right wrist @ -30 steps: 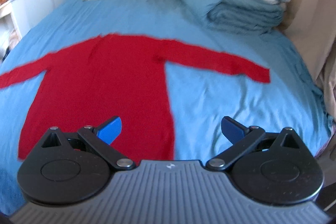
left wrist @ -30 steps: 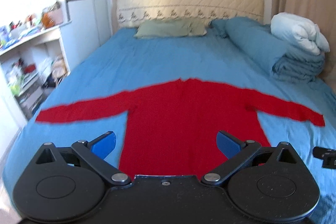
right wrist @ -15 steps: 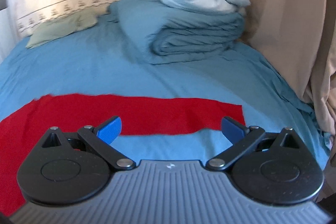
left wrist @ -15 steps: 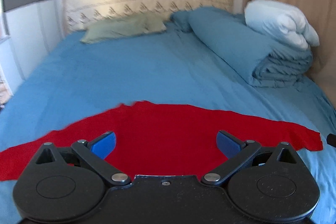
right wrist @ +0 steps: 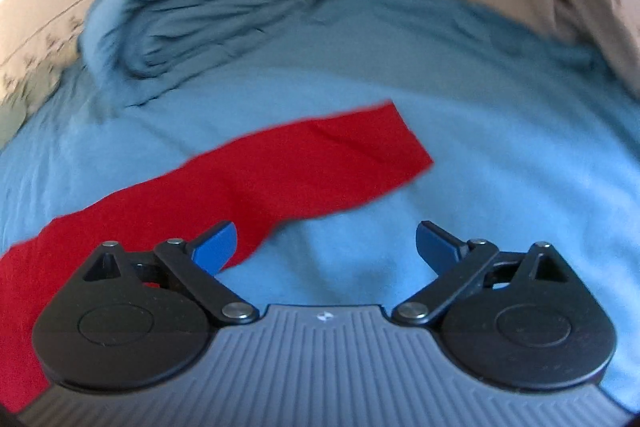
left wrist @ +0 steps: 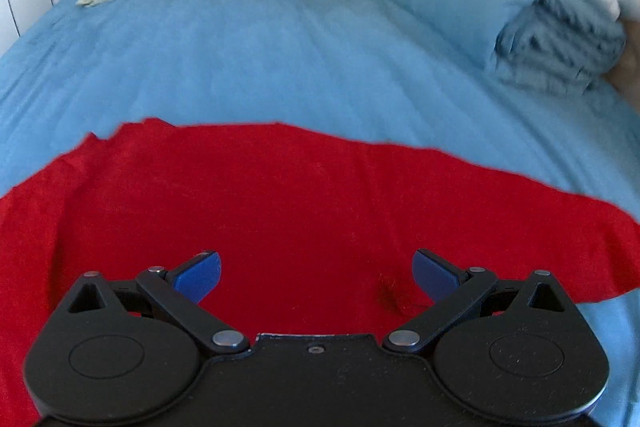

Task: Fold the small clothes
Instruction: 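Lower the right tool to the sweater's sleeve cuff and close on it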

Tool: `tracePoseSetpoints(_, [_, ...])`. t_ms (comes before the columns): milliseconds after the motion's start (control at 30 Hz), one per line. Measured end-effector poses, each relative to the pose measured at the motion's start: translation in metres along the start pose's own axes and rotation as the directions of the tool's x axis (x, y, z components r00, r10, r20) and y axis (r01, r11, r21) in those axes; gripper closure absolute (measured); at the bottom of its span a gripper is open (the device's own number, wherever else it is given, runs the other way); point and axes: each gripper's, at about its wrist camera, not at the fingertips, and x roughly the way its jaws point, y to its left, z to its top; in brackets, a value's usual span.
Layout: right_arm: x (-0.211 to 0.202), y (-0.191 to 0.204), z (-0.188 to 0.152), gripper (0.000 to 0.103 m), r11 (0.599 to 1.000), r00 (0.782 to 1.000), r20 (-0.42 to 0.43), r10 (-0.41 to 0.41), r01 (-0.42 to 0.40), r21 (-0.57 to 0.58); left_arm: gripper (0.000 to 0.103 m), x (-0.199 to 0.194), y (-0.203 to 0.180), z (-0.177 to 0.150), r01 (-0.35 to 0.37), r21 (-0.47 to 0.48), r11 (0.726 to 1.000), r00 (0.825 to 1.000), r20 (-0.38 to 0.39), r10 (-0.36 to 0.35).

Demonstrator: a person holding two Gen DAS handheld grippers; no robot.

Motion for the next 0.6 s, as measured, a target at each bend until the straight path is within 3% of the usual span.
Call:
tracePoseSetpoints(100, [0.019,-0.016,-0.009,0.004,0.994,1.0,-0.001,0.023,-0.023,0.103,0.0,0.022,-0.006,-0.003,0.008,0.014,1.0,1.0,-0.024,-0.008])
tracePoseSetpoints(233, [0.032,-0.023,-0.008,0.006,0.985,0.997,0.071,0.041,-0.052,0.164,0.0,0.037,-0.007,-0.003,0.006,0.023,1.0,1.0,-0.018,-0.006])
tracePoseSetpoints(367, [0.043,-0.03,-0.004,0.021,0.968,0.992,0.105,0.064,-0.087,0.236,0.0,0.039,-0.002,0.0,0.007,0.009,1.0,1.0,-0.018,-0.007])
tracePoseSetpoints(600, [0.037,-0.052,-0.006,0.023,0.889,0.98,0.138,0.146,-0.191,0.415,0.0,0.04,0.001,0.001,-0.001,0.019,1.0,1.0,-0.023,0.001])
